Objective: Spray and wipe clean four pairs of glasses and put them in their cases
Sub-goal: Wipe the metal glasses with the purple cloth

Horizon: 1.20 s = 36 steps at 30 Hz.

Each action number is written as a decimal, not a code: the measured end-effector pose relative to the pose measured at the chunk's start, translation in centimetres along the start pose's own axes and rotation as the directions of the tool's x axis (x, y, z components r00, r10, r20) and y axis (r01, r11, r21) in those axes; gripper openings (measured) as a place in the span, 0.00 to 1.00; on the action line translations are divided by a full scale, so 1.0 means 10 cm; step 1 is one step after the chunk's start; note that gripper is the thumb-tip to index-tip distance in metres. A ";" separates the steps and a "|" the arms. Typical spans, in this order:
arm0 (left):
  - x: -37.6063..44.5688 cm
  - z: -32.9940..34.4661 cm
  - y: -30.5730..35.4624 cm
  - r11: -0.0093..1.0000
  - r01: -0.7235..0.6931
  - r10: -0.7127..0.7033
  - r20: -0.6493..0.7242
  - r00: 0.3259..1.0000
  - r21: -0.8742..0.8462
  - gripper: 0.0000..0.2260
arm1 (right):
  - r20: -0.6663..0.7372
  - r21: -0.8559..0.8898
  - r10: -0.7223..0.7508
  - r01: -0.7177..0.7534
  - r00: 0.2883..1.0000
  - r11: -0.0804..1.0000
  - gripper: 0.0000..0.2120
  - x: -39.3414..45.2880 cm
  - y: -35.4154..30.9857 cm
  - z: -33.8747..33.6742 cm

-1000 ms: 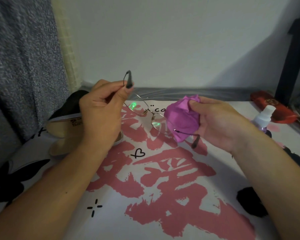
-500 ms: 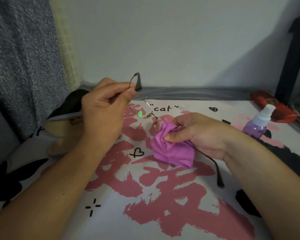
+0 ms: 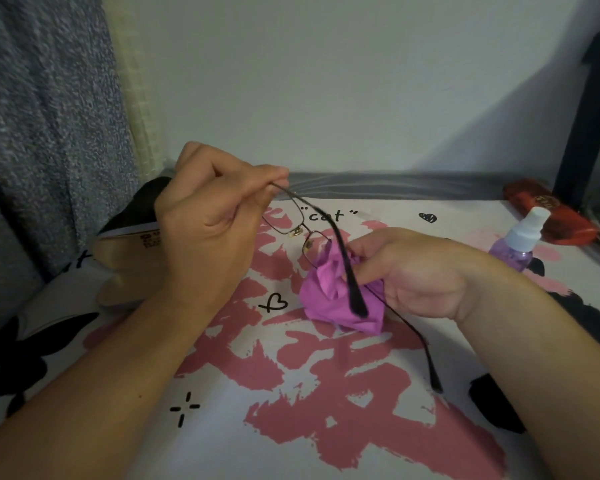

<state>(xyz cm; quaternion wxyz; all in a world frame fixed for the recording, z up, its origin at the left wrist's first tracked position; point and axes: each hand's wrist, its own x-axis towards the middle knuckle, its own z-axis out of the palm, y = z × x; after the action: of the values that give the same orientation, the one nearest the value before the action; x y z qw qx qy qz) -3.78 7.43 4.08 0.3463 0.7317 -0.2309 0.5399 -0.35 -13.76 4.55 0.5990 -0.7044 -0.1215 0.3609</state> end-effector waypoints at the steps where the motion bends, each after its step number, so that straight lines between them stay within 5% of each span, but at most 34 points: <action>1: 0.01 -0.01 0.01 0.999 -0.048 0.048 0.015 0.999 0.018 0.06 | -0.082 -0.074 0.009 -0.015 0.997 0.997 0.05 0.02 0.01 0.00; 4: 0.03 -0.04 0.07 0.976 -0.183 0.179 0.047 0.983 0.117 0.04 | -0.353 -0.433 -0.063 -0.103 0.934 0.896 0.15 0.07 0.03 0.01; 6: 0.03 -0.04 0.10 0.963 -0.221 0.214 0.062 0.975 0.153 0.04 | -0.426 -0.458 -0.105 -0.114 0.899 0.882 0.18 0.09 0.02 0.02; 10: 0.05 -0.05 0.09 0.954 -0.246 0.234 0.088 0.968 0.172 0.03 | -0.349 -0.138 -0.051 0.002 0.936 0.990 0.07 0.07 0.02 0.03; 14: 0.07 -0.09 0.05 0.924 -0.301 0.291 0.076 0.954 0.235 0.03 | -0.042 0.314 0.010 0.003 0.999 0.949 0.15 0.03 -0.02 0.02; 17: 0.08 -0.11 0.05 0.925 -0.286 0.281 0.054 0.958 0.249 0.03 | 0.027 0.356 0.003 -0.012 1.000 0.935 0.19 0.04 -0.03 0.00; 20: 0.08 -0.11 0.04 0.937 -0.255 0.253 0.041 0.967 0.240 0.03 | -0.159 0.037 -0.023 0.030 0.987 0.999 0.11 0.07 0.01 0.03; 23: 0.08 -0.12 0.02 0.946 -0.226 0.225 0.035 0.974 0.233 0.04 | -0.432 -0.558 -0.187 -0.098 0.882 0.824 0.14 0.12 0.06 0.03; 26: 0.09 -0.13 -0.03 0.945 -0.215 0.216 0.020 0.976 0.247 0.06 | -0.468 -0.624 -0.280 -0.089 0.838 0.776 0.19 0.13 0.06 0.04; 30: 0.10 -0.12 -0.07 0.935 -0.230 0.228 0.039 0.973 0.269 0.05 | -0.339 -0.408 -0.091 -0.059 0.936 0.911 0.06 0.08 0.04 0.04; 33: 0.12 -0.15 -0.08 0.915 -0.259 0.258 0.044 0.965 0.308 0.04 | -0.090 0.026 0.028 -0.026 0.996 0.999 0.16 0.06 0.03 0.00; 36: 0.13 -0.18 -0.10 0.908 -0.261 0.267 0.029 0.963 0.328 0.04 | 0.055 0.227 0.007 -0.019 0.998 0.974 0.22 0.02 0.02 -0.07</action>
<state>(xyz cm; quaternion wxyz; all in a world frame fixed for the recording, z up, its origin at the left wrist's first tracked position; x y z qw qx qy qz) -3.79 9.44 5.42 0.1449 0.7365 -0.2315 0.6188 0.19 -14.19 4.30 0.6696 -0.6221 -0.0912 0.3953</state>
